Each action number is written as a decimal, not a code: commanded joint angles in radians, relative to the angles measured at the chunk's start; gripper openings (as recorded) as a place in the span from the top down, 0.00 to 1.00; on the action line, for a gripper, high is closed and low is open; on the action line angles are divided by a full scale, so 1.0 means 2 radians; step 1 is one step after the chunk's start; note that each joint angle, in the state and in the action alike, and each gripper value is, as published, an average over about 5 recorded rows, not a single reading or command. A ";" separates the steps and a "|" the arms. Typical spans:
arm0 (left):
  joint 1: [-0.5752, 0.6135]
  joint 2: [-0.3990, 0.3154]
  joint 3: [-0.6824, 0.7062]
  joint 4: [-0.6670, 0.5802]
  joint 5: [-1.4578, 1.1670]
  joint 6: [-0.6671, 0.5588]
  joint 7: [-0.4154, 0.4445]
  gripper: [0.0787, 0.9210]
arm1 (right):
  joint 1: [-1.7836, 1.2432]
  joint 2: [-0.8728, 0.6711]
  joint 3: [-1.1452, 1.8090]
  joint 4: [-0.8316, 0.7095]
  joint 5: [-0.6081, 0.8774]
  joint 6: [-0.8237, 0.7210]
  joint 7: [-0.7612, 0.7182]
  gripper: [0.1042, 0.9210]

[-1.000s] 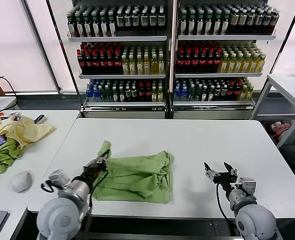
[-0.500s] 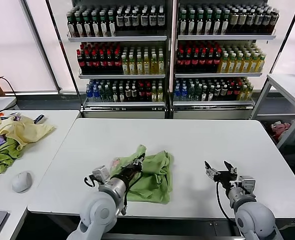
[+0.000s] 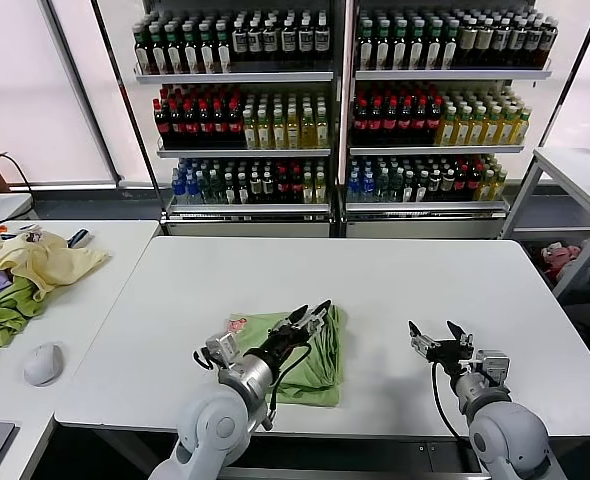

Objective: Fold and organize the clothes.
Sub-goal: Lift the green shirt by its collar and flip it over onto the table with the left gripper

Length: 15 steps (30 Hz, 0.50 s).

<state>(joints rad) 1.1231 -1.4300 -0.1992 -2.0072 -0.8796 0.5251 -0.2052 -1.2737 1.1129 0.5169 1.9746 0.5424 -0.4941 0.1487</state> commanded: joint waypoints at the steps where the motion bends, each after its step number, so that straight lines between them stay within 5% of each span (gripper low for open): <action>1: 0.059 0.041 -0.067 0.002 0.215 -0.066 0.003 0.24 | 0.001 -0.002 0.000 0.002 0.001 0.002 -0.001 0.12; 6: 0.091 0.066 -0.089 0.038 0.301 -0.069 -0.024 0.13 | 0.006 0.002 -0.005 -0.002 0.000 0.002 0.000 0.12; 15: 0.083 0.050 -0.069 0.092 0.339 -0.042 -0.050 0.12 | 0.005 0.005 -0.006 0.000 -0.003 0.002 0.001 0.12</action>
<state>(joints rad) 1.2498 -1.3462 -0.3168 -1.9230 -0.4288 0.4416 -0.2589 -1.2648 1.1240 0.5059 1.9719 0.5376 -0.4910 0.1495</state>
